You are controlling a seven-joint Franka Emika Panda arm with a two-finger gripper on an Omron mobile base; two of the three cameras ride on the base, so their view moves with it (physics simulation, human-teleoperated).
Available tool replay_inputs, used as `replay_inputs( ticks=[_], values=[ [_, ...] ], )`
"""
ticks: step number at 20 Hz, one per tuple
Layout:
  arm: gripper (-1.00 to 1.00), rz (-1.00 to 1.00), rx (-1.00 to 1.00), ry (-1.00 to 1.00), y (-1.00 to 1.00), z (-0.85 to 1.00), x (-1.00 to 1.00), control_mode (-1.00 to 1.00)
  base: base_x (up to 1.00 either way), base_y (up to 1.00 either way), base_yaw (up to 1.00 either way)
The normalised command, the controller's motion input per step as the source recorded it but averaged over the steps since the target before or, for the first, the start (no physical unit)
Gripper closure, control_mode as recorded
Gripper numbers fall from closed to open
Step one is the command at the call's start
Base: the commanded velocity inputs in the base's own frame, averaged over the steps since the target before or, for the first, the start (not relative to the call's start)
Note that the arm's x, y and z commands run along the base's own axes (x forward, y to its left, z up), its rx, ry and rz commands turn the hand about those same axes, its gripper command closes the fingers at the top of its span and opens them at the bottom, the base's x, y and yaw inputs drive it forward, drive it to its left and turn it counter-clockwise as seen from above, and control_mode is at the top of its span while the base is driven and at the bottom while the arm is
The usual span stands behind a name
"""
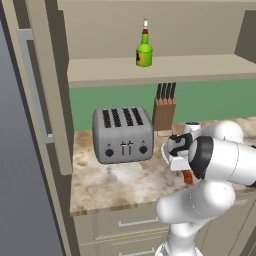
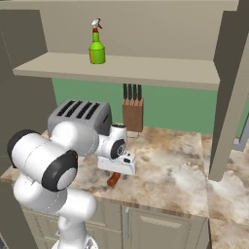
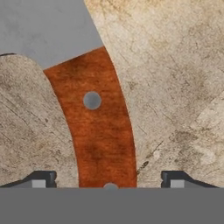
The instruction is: Move the cutting board and knife to the sink. Then move spray from the cabinet to the counter.
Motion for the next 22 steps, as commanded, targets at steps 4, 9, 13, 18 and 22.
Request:
replay_inputs(
  ticks=[4, 9, 13, 18, 22],
  values=[
    [-1.00, -0.10, 0.00, 0.00, 0.00, -0.28, 0.00, -1.00, 0.00, 0.00, 0.00],
    [1.00, -0.09, -0.02, -0.02, 0.05, -0.37, -0.20, -1.00, 0.00, 0.00, 0.00],
    [1.00, -0.07, -0.10, -0.03, 0.21, -0.42, -0.28, -1.00, 0.00, 0.00, 0.00],
    [1.00, -0.04, -0.10, -0.01, 0.19, -0.45, -0.41, -1.00, 0.00, 0.00, 0.00],
    [1.00, -0.03, -0.06, 0.00, 0.14, -0.41, -0.41, -1.00, 0.00, 0.00, 0.00]
  ],
)
